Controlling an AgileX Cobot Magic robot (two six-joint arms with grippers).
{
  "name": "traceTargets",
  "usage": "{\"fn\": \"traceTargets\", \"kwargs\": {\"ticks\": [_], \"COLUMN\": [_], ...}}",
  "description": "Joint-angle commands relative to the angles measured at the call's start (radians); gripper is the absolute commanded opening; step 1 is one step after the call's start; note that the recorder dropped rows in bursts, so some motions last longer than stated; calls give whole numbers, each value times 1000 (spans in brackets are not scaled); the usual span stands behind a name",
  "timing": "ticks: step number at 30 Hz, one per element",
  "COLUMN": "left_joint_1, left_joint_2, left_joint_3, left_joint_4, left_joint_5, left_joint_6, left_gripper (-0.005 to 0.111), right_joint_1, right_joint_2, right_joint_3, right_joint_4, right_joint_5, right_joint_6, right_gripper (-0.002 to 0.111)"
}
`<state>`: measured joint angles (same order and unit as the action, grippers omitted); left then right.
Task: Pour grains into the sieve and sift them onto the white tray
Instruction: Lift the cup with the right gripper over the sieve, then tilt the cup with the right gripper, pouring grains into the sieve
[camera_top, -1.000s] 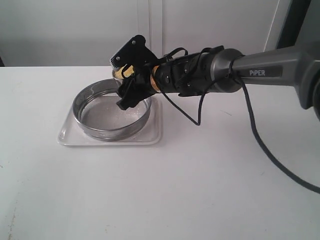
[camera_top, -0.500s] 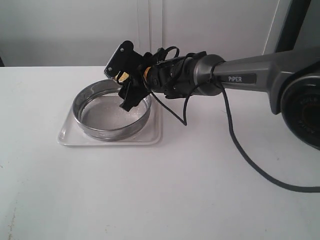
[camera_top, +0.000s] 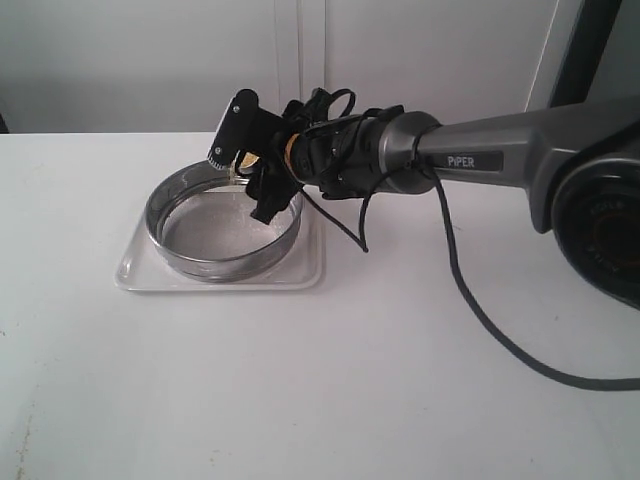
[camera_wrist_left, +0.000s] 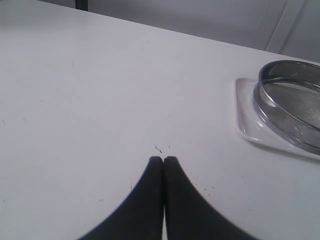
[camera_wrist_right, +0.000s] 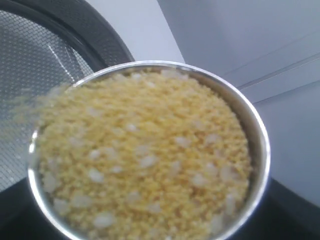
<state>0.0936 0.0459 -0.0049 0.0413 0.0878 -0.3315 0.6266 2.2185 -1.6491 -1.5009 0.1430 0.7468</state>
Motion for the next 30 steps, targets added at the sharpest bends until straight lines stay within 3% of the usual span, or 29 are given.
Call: {"fn": "traceTargets", "kwargs": {"ticks": [1, 30], "left_joint_1": [2, 2], "left_joint_2": [0, 0], "left_joint_3": [5, 5], "left_joint_4": [-4, -4], "left_joint_5": [-8, -8], "left_joint_6": [4, 4], "left_gripper": [0, 0], "right_joint_1": [17, 41], "right_joint_2": [8, 40], "right_joint_3": [-38, -74], "right_joint_4": [-1, 1], "right_joint_5": [17, 151], "right_joint_6": [-18, -68], "right_gripper": [0, 0]}}
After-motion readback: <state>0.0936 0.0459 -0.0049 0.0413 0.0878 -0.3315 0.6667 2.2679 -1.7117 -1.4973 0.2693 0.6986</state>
